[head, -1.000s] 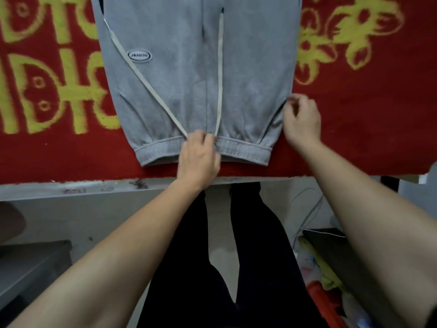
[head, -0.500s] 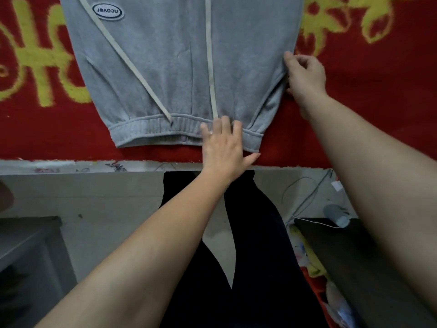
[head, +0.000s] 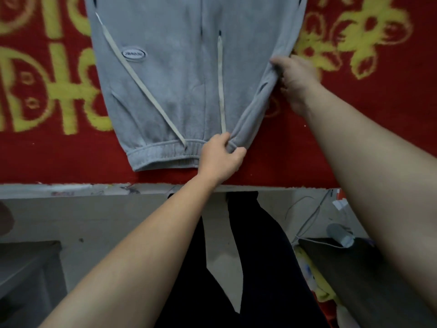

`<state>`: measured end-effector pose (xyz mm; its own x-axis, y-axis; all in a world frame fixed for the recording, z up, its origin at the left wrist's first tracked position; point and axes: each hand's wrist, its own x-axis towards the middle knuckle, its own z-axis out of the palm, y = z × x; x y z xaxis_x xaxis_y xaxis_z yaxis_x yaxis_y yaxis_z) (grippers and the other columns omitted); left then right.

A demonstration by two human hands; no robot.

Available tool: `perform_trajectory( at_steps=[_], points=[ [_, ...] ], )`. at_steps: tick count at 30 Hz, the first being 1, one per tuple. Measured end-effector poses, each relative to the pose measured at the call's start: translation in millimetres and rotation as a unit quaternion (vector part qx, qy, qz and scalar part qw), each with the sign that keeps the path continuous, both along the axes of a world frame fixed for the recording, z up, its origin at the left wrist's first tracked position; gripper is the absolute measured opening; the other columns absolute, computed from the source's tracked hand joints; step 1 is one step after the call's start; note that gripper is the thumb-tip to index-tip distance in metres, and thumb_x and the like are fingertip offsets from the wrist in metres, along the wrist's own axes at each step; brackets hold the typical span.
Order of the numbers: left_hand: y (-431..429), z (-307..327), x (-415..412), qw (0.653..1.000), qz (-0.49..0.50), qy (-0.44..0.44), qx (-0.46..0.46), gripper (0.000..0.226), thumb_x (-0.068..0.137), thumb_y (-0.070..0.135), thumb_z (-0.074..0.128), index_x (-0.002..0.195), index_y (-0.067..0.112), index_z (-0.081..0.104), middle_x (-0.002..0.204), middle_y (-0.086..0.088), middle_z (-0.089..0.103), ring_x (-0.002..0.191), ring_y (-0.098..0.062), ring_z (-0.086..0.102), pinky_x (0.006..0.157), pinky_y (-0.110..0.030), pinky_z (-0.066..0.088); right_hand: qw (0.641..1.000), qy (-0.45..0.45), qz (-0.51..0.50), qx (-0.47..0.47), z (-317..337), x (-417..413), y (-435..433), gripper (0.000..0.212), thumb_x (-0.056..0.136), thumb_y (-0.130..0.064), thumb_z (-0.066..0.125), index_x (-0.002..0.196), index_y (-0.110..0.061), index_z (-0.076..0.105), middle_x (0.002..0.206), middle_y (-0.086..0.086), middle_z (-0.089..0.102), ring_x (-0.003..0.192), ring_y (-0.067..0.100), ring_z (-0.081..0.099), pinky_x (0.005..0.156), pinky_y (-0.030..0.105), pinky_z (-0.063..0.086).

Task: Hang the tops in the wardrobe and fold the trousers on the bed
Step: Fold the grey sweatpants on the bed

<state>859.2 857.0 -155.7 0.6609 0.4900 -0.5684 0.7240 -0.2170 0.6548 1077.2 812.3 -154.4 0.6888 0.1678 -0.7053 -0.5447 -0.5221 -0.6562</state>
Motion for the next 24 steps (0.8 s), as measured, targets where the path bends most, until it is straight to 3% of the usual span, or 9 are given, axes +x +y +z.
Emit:
perform_trajectory(
  at_steps=[3, 7, 10, 12, 14, 18, 20, 22, 24],
  points=[
    [46.7, 14.9, -18.2, 0.989, 0.138, -0.018, -0.039, 0.032, 0.068, 0.037, 0.056, 0.074, 0.006, 0.058, 0.067, -0.003, 0.053, 0.069, -0.026, 0.054, 0.065, -0.040, 0.045, 0.995, -0.067, 0.072, 0.003, 24.7, -14.4, 61.8, 0.005, 0.086, -0.015, 0.063, 0.083, -0.019, 0.062, 0.080, -0.002, 0.064, 0.071, 0.012, 0.061, 0.056, 0.022, 0.047],
    [104.3, 18.0, -54.3, 0.972, 0.234, -0.015, 0.016, 0.027, 0.068, 0.035, 0.052, 0.067, 0.009, 0.058, 0.059, -0.001, 0.051, 0.063, -0.026, 0.051, 0.064, -0.043, 0.045, 0.981, -0.129, 0.135, 0.044, 37.9, -57.7, 152.2, 0.017, 0.086, -0.011, 0.062, 0.102, -0.011, 0.069, 0.095, -0.001, 0.070, 0.091, 0.014, 0.064, 0.083, 0.029, 0.052],
    [140.5, 10.9, -90.8, 0.956, 0.290, 0.013, 0.040, 0.021, 0.068, 0.035, 0.053, 0.058, 0.016, 0.050, 0.054, 0.007, 0.049, 0.059, -0.024, 0.047, 0.061, -0.037, 0.039, 0.970, -0.145, 0.182, 0.070, 33.5, -104.0, 214.6, 0.018, 0.086, -0.012, 0.061, 0.104, -0.010, 0.066, 0.101, -0.001, 0.071, 0.096, 0.016, 0.065, 0.089, 0.033, 0.051],
    [156.7, 1.5, -113.5, 0.945, 0.324, 0.035, 0.020, 0.018, 0.069, 0.034, 0.053, 0.062, 0.017, 0.053, 0.058, 0.007, 0.053, 0.060, -0.016, 0.048, 0.064, -0.037, 0.043, 0.961, -0.137, 0.228, 0.075, 21.4, -131.9, 246.0, 0.027, 0.088, -0.016, 0.061, 0.115, -0.011, 0.063, 0.114, 0.001, 0.070, 0.107, 0.019, 0.064, 0.094, 0.034, 0.049],
    [167.7, -11.1, -133.2, 0.937, 0.343, 0.062, -0.003, 0.017, 0.072, 0.032, 0.057, 0.071, 0.016, 0.061, 0.068, 0.003, 0.062, 0.069, -0.021, 0.058, 0.070, -0.040, 0.049, 0.950, -0.121, 0.278, 0.072, 4.0, -155.0, 267.0, 0.038, 0.092, -0.018, 0.061, 0.129, -0.011, 0.057, 0.124, 0.006, 0.067, 0.115, 0.023, 0.062, 0.099, 0.036, 0.047],
    [177.2, -32.2, -159.4, 0.938, 0.329, 0.101, -0.037, 0.007, 0.081, 0.026, 0.063, 0.081, 0.020, 0.064, 0.083, 0.001, 0.069, 0.085, -0.024, 0.066, 0.075, -0.038, 0.051, 0.936, -0.082, 0.333, 0.076, -29.8, -179.3, 280.8, 0.062, 0.098, -0.020, 0.057, 0.154, -0.013, 0.030, 0.132, 0.006, 0.062, 0.111, 0.016, 0.060, 0.095, 0.026, 0.048],
    [180.6, -36.5, -161.4, 0.941, 0.312, 0.112, -0.066, 0.004, 0.083, 0.027, 0.062, 0.084, 0.023, 0.062, 0.089, 0.004, 0.068, 0.089, -0.021, 0.065, 0.079, -0.037, 0.051, 0.936, -0.040, 0.337, 0.094, -38.9, -179.2, 279.6, 0.068, 0.099, -0.019, 0.057, 0.158, -0.016, 0.021, 0.111, 0.003, 0.067, 0.093, 0.014, 0.063, 0.082, 0.028, 0.053],
    [184.7, -37.4, -160.2, 0.942, 0.300, 0.127, -0.082, 0.009, 0.084, 0.027, 0.059, 0.090, 0.021, 0.062, 0.095, 0.003, 0.067, 0.093, -0.023, 0.063, 0.083, -0.039, 0.052, 0.944, 0.009, 0.310, 0.111, -34.6, -174.4, 273.3, 0.064, 0.100, -0.017, 0.056, 0.156, -0.016, 0.026, 0.084, -0.001, 0.062, 0.069, 0.013, 0.058, 0.063, 0.029, 0.050],
    [187.7, -33.5, -156.6, 0.946, 0.285, 0.135, -0.075, 0.018, 0.085, 0.029, 0.056, 0.094, 0.015, 0.063, 0.097, -0.003, 0.068, 0.095, -0.027, 0.063, 0.086, -0.042, 0.052, 0.948, -0.053, 0.305, 0.067, -24.3, -166.6, 257.2, 0.052, 0.100, -0.022, 0.057, 0.149, -0.012, 0.042, 0.097, 0.001, 0.064, 0.080, 0.016, 0.062, 0.074, 0.033, 0.051]
  ],
)
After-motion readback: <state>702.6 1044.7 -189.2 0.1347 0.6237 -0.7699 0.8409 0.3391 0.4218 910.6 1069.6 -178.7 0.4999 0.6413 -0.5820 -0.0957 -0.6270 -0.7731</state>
